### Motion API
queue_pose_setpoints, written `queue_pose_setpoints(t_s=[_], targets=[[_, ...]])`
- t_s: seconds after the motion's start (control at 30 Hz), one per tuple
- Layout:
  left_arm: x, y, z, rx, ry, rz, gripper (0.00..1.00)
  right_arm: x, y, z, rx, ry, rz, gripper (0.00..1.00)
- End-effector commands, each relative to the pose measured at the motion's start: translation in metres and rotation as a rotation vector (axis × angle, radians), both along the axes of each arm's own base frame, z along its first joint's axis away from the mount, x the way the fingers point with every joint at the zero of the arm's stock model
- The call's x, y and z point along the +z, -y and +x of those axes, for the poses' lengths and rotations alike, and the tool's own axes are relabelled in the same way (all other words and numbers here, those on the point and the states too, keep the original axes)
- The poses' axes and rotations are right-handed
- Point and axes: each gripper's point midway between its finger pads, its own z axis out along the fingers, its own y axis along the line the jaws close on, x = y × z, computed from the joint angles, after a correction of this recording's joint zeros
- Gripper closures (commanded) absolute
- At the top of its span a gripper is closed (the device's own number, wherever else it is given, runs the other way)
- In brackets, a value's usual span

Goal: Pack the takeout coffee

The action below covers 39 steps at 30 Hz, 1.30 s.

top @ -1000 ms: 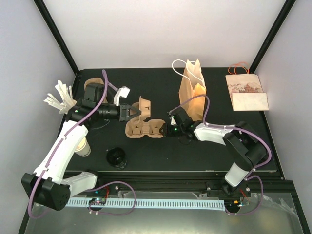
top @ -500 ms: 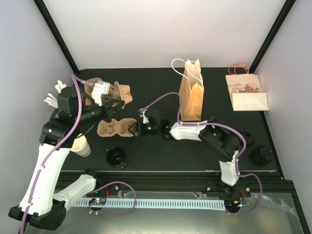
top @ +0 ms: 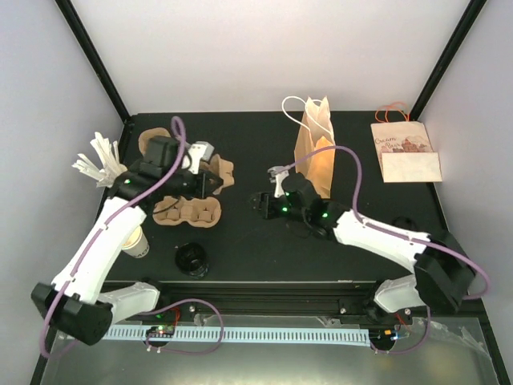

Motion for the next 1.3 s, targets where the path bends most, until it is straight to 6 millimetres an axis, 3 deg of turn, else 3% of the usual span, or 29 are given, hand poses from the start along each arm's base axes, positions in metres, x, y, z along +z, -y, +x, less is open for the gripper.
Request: queue_pose_setpoints(t_s=[0.0,0.2,0.33,0.37,0.47,0.53,0.67,0.77,0.83,0.97,1.27], targets=[[-0.028,0.031,0.005,-0.068,-0.042,0.067,0.93,-0.038,0.077,0.009,-0.183,-0.078,-0.236,0.28],[-0.097,0.076,0.006,-0.136,-0.210,0.294,0.91,-0.039,0.156,0.013,-0.322,-0.093,-0.254,0.29],[-0.126,0.102,-0.002,-0.179,-0.248,0.414,0.88,-0.035,0.180,0.011,-0.361,-0.082,-0.266,0.29],[-0.130,0.109,-0.005,-0.193,-0.252,0.424,0.82,-0.035,0.182,0.010,-0.363,-0.083,-0.268,0.29],[-0.133,0.122,-0.011,-0.228,-0.249,0.439,0.40,-0.035,0.184,0.007,-0.360,-0.084,-0.268,0.28],[-0.128,0.122,-0.010,-0.221,-0.227,0.440,0.26,-0.035,0.183,0.006,-0.356,-0.083,-0.265,0.28],[-0.115,0.108,-0.001,-0.179,-0.163,0.472,0.23,-0.032,0.180,0.005,-0.336,-0.073,-0.252,0.28],[-0.119,0.093,0.007,-0.159,-0.139,0.535,0.22,-0.030,0.175,0.004,-0.307,-0.064,-0.234,0.28],[-0.130,0.085,0.014,-0.158,-0.118,0.598,0.19,-0.028,0.172,0.003,-0.289,-0.056,-0.217,0.28],[-0.161,0.076,0.023,-0.201,-0.106,0.690,0.02,-0.020,0.166,0.001,-0.260,-0.041,-0.185,0.28],[-0.206,0.084,0.030,-0.294,-0.217,0.724,0.02,0.011,0.165,-0.003,-0.229,0.019,-0.175,0.28]])
